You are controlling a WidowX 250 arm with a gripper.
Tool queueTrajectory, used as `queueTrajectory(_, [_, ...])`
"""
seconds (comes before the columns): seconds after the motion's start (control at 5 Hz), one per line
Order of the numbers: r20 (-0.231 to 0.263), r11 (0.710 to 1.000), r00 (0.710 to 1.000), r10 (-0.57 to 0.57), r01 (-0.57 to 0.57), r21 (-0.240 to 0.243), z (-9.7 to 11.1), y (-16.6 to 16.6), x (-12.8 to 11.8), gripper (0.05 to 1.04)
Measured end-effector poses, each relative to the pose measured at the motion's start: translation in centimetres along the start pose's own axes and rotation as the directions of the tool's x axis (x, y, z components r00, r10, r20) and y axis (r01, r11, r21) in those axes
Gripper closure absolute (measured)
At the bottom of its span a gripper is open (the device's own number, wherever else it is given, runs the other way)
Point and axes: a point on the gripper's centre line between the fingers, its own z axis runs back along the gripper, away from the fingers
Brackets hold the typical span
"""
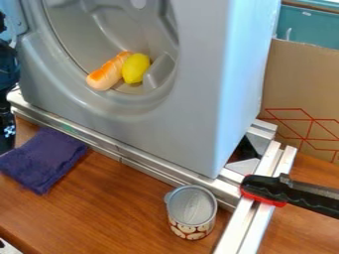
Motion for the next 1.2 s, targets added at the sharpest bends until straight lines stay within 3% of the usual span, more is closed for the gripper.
queueTrajectory(0.2, [-0.014,1.0,1.0,-0.005,0.005,-0.011,-0.4,-0.1,0.0,0.083])
queueTrajectory(0.6, [-0.012,1.0,1.0,-0.029,0.029,-0.004,-6.3,3.6,5.0,0.083])
queueTrajectory(0.8, [0.028,0.999,0.999,-0.032,0.033,-0.016,-10.4,4.3,7.8,0.083])
queueTrajectory(1.2, [0.093,1.0,0.996,0.001,0.002,-0.024,-10.8,4.8,10.0,0.083])
